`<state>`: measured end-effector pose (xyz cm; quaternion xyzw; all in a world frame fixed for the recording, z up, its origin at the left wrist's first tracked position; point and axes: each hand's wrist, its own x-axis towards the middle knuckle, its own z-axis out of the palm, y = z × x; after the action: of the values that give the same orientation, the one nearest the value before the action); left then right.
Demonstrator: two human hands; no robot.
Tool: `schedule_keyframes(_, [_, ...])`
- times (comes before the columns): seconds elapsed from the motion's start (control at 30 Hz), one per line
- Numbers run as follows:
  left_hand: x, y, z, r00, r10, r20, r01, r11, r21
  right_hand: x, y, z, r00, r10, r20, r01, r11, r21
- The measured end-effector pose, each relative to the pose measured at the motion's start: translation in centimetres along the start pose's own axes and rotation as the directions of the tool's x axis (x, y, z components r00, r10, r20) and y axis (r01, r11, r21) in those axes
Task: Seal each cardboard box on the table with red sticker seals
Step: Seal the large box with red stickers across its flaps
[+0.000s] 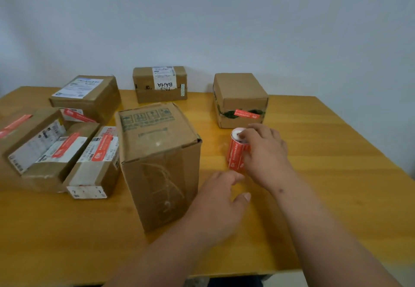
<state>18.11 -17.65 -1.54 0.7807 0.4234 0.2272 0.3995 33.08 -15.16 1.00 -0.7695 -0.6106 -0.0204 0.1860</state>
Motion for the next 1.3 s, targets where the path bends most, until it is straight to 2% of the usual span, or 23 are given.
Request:
schedule_keyframes(0.1, [0.1, -0.3, -0.1, 1.000, 0.021, 0.016, -0.022, 0.997, 0.075, 0.5, 0.3, 0.0, 0.999, 0.007, -0.037, -0.007, 1.000, -0.011])
schedule_keyframes(0.2, [0.0, -0.8, -0.2, 0.999, 0.015, 0.048, -0.021, 0.991, 0.133, 0.7, 0.6, -0.1, 1.000, -0.023, 0.002, 0.023, 0.997, -0.070])
schedule_keyframes(0.33, [0.5, -1.5, -0.9, 0.997, 0.005, 0.077, -0.019, 0.982, 0.190, 0.5, 0.6, -0.2, 0.998, -0.046, 0.039, 0.048, 0.998, -0.046])
schedule_keyframes(0.5, [1.5, -1.7, -1.8, 0.999, 0.026, 0.048, -0.033, 0.987, 0.158, 0.4, 0.6, -0.2, 0.998, -0.063, 0.023, 0.061, 0.996, 0.065])
schedule_keyframes(0.6, [1.6, -1.6, -1.5, 0.998, 0.043, 0.035, -0.047, 0.991, 0.126, 0.9, 0.7, -0.3, 0.991, -0.103, 0.083, 0.090, 0.985, 0.147])
schedule_keyframes(0.7, [1.4, -1.5, -1.2, 0.998, 0.051, 0.030, -0.054, 0.995, 0.087, 1.7, 0.8, 0.1, 0.974, -0.149, 0.169, 0.127, 0.983, 0.131])
schedule_keyframes(0.77, [1.4, -1.5, -1.0, 0.999, 0.045, 0.017, -0.046, 0.997, 0.064, 2.1, 0.8, 0.5, 0.968, -0.176, 0.182, 0.156, 0.981, 0.117])
schedule_keyframes(0.87, [2.0, -1.4, -0.8, 0.999, -0.001, -0.034, 0.001, 1.000, 0.001, 2.1, 1.2, 0.7, 0.966, -0.180, 0.185, 0.143, 0.971, 0.194])
schedule_keyframes(1.07, [4.5, 0.0, 0.1, 0.971, -0.077, -0.228, 0.048, 0.990, -0.133, 1.2, 2.2, 0.4, 0.985, -0.156, 0.069, 0.121, 0.923, 0.365])
schedule_keyframes(1.3, [6.6, 0.9, 0.5, 0.955, -0.135, -0.263, 0.079, 0.974, -0.213, 0.5, 2.6, 0.3, 0.976, -0.215, -0.044, 0.215, 0.903, 0.372])
